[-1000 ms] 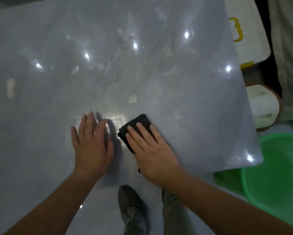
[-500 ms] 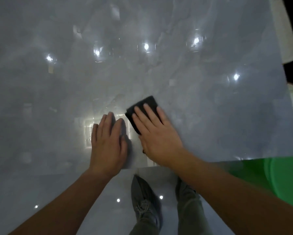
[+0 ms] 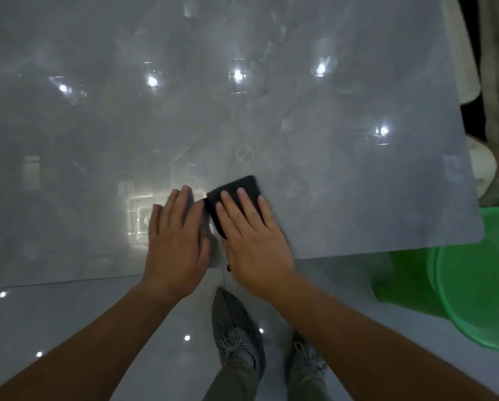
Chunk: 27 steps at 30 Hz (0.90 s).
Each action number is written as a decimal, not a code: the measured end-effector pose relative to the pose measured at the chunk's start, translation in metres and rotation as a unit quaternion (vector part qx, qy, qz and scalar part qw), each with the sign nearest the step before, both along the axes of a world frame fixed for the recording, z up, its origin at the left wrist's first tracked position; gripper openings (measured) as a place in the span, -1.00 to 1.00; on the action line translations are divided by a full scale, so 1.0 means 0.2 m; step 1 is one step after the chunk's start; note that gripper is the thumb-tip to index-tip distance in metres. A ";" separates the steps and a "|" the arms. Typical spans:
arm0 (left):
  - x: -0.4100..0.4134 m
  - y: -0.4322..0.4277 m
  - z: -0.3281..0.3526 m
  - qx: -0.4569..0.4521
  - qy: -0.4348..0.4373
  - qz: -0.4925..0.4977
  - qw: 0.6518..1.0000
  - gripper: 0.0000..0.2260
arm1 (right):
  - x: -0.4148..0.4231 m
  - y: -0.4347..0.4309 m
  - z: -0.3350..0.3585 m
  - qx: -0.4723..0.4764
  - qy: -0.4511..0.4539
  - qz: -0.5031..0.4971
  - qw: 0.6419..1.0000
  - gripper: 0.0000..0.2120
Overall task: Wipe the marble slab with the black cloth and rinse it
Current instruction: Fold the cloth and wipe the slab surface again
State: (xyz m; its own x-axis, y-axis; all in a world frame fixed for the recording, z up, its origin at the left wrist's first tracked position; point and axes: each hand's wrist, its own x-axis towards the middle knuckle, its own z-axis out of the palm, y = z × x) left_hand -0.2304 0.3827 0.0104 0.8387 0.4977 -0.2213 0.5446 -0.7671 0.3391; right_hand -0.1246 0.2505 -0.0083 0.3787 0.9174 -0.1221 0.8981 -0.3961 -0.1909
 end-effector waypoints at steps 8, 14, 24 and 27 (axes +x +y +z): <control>0.18 -0.27 0.01 -0.006 -0.036 -0.033 0.999 -0.56 | 0.63 -0.74 -0.03 -0.029 -0.020 -0.181 0.983 -0.41; 0.43 -0.58 0.00 0.001 -0.011 -0.073 0.997 -0.52 | 0.81 -0.97 0.00 -0.014 -0.018 -0.357 0.934 -0.39; 0.72 -0.86 -0.03 0.058 0.055 -0.071 0.994 -0.47 | 1.21 -1.19 -0.01 -0.047 -0.007 -0.243 0.969 -0.41; 0.72 -0.86 -0.04 0.052 0.054 -0.061 0.995 -0.46 | 1.43 -1.11 -0.01 -0.034 0.011 -0.291 0.956 -0.41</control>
